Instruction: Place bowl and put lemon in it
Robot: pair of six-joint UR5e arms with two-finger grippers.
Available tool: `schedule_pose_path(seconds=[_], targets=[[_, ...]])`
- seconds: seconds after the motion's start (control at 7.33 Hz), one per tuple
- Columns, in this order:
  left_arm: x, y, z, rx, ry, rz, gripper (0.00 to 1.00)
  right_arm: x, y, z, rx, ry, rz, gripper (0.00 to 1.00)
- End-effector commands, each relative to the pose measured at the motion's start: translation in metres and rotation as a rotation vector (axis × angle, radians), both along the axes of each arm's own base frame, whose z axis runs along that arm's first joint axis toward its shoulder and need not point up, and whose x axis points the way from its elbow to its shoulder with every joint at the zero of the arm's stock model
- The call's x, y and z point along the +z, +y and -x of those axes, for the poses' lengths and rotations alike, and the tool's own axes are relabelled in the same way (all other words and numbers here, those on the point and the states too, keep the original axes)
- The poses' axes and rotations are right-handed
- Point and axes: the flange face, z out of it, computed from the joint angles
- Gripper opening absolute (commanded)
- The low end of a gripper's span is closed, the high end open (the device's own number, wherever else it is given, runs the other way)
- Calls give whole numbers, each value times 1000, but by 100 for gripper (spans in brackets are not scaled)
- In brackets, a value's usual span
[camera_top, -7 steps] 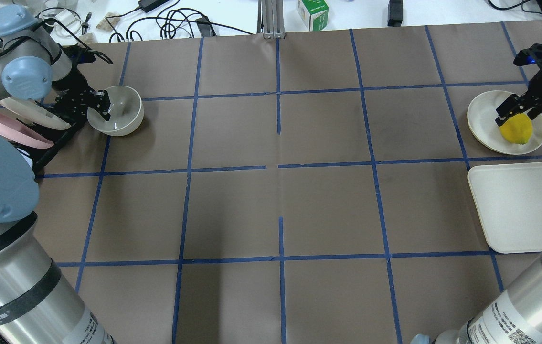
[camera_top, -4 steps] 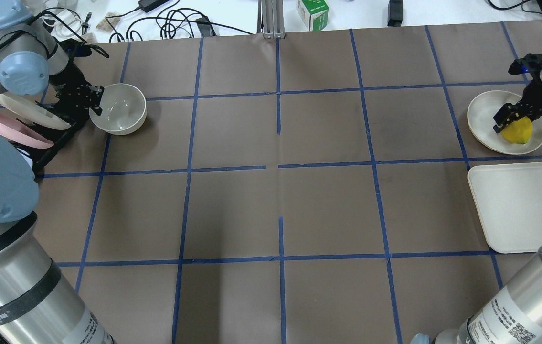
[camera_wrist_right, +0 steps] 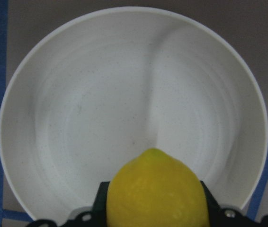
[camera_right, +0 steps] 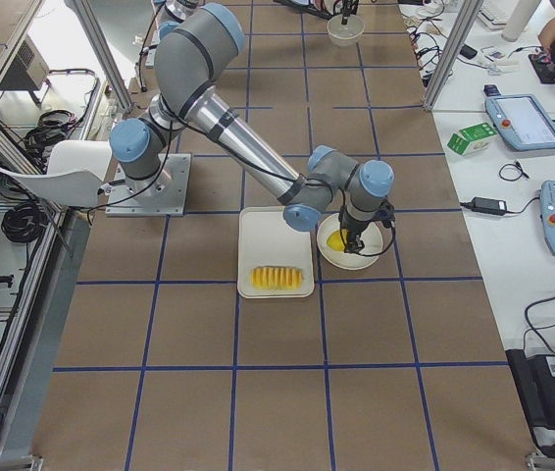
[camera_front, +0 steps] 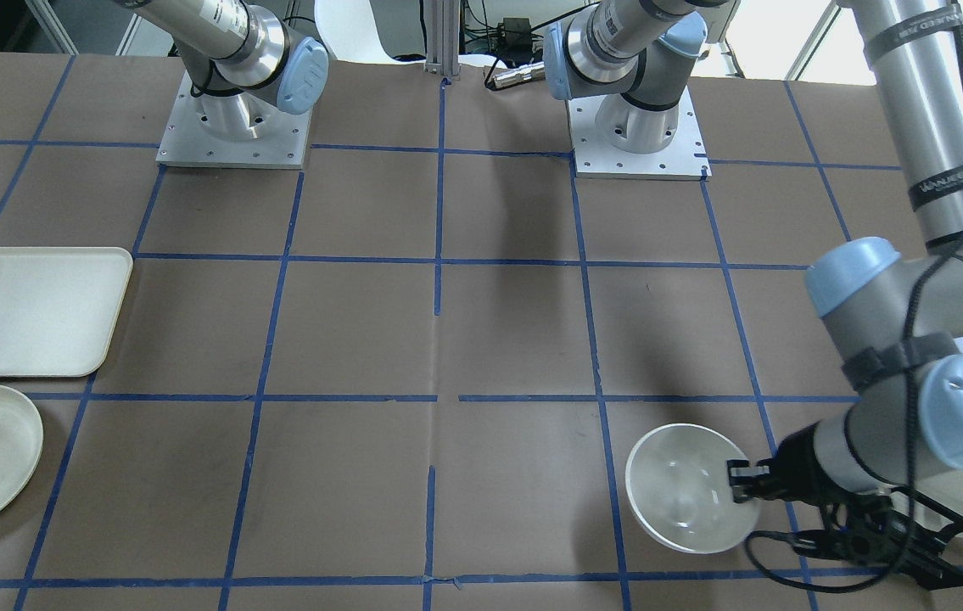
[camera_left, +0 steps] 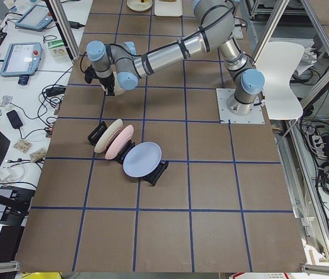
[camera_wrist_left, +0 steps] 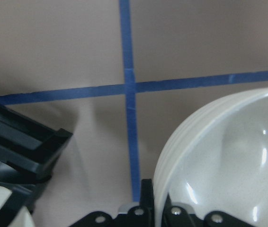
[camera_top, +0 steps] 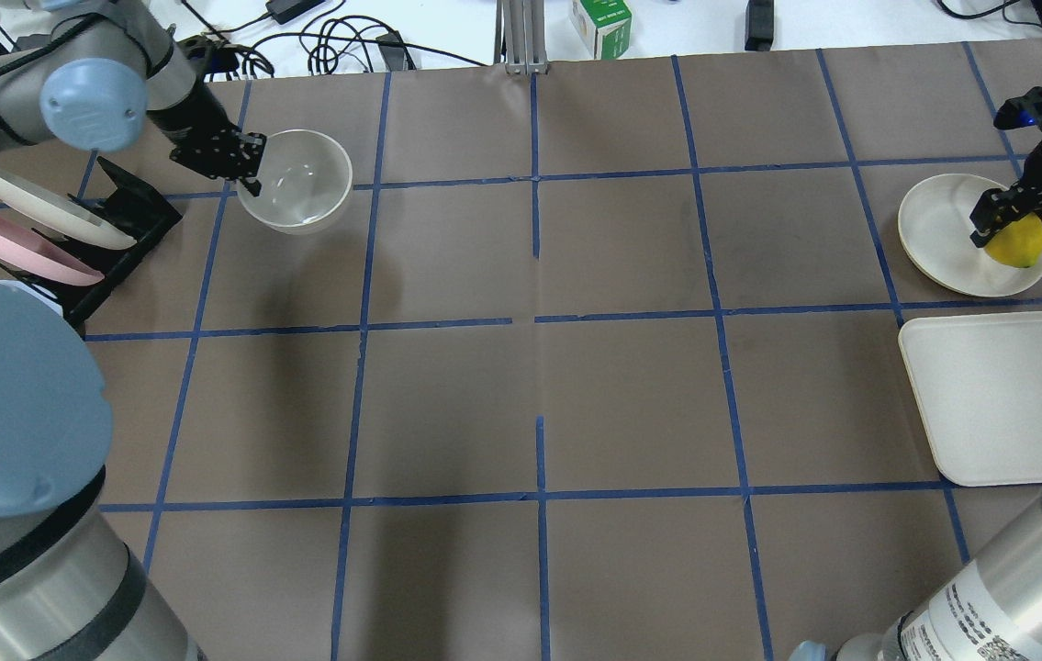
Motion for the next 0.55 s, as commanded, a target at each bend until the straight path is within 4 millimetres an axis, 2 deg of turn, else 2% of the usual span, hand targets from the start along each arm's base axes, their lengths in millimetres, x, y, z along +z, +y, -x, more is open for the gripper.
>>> schedule_pose_path(seconds=[0.0, 0.14, 0.27, 0.41], targets=[[-11, 36, 141, 59, 85, -32, 0, 78, 20, -15, 2, 15, 23, 34], [-13, 66, 196, 22, 78, -29, 0, 124, 38, -26, -1, 19, 29, 35], [-17, 92, 211, 14, 75, -52, 0, 167, 58, -38, -12, 25, 33, 35], [-30, 111, 228, 43, 75, -47, 0, 207, 77, -50, -26, 28, 38, 36]])
